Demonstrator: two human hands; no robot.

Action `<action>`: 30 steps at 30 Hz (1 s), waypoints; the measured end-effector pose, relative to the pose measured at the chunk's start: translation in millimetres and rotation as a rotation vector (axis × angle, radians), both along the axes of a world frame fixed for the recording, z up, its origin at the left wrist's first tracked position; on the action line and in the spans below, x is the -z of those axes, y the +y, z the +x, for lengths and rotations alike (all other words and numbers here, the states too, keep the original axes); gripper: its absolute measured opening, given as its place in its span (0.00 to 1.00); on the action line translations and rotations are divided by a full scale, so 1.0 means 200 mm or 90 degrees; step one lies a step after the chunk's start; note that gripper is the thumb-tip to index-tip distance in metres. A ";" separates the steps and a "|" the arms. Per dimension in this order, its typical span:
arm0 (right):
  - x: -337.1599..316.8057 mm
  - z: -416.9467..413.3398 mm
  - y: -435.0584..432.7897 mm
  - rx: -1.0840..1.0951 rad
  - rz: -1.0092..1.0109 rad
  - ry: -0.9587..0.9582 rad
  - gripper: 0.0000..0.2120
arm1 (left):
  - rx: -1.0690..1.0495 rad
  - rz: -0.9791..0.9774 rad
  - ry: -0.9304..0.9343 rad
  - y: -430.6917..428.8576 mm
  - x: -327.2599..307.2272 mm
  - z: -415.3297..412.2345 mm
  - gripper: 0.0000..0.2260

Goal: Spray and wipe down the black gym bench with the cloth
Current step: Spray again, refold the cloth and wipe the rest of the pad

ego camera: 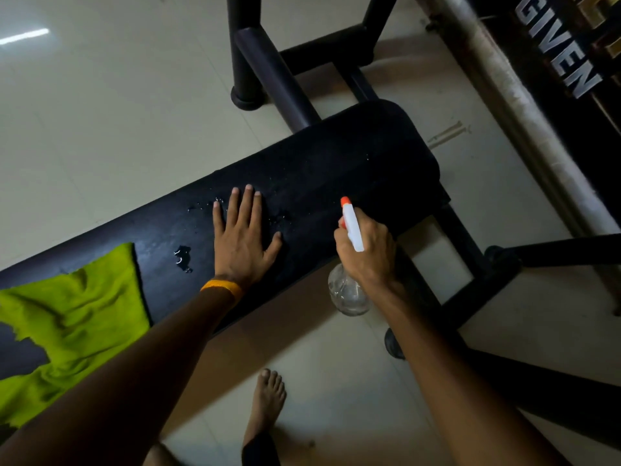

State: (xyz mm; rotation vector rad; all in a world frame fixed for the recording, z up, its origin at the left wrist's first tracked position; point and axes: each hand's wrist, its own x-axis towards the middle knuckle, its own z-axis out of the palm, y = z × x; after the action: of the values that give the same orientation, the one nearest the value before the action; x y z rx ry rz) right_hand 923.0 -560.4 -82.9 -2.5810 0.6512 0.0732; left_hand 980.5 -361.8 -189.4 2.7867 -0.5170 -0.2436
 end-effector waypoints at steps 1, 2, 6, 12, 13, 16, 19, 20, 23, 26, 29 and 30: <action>-0.02 -0.01 0.04 -0.007 -0.007 -0.002 0.06 | 0.006 -0.004 0.017 0.01 -0.02 0.00 0.38; -0.04 -0.03 0.08 -0.010 -0.008 -0.012 0.07 | 0.012 -0.007 0.033 0.03 -0.04 0.00 0.38; -0.12 -0.09 0.29 -0.004 0.018 -0.064 0.09 | 0.043 -0.026 0.046 0.21 -0.16 -0.08 0.37; -0.33 -0.11 0.76 -0.065 0.061 -0.174 0.10 | -0.025 -0.023 0.069 0.73 -0.27 -0.28 0.38; -0.35 -0.11 0.86 -0.088 0.075 -0.190 0.10 | -0.047 -0.021 0.072 0.83 -0.28 -0.32 0.38; -0.41 -0.11 1.17 -0.147 0.109 -0.230 0.08 | -0.119 -0.023 0.087 1.12 -0.33 -0.41 0.40; -0.45 -0.10 1.47 -0.201 0.151 -0.258 0.09 | -0.182 -0.026 0.097 1.42 -0.37 -0.49 0.41; -0.46 -0.10 1.57 -0.219 0.171 -0.264 0.10 | -0.205 -0.025 0.098 1.51 -0.38 -0.51 0.41; -0.45 -0.12 1.89 -0.290 0.217 -0.257 0.13 | -0.292 -0.031 0.099 1.80 -0.42 -0.61 0.42; -0.42 -0.16 2.17 -0.335 0.214 -0.244 0.12 | -0.371 -0.026 0.098 2.05 -0.42 -0.73 0.42; -0.39 -0.21 2.43 -0.379 0.229 -0.251 0.07 | -0.432 -0.001 0.109 2.28 -0.40 -0.86 0.38; -0.38 -0.22 2.50 -0.392 0.230 -0.255 0.07 | -0.444 0.011 0.112 2.35 -0.38 -0.91 0.37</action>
State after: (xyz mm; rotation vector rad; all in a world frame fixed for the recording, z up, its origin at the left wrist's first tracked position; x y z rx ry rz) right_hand 879.4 -59.8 -7.4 -2.2509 -0.2880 -0.1157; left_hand 798.6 107.6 -112.7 2.7275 0.4979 -0.3226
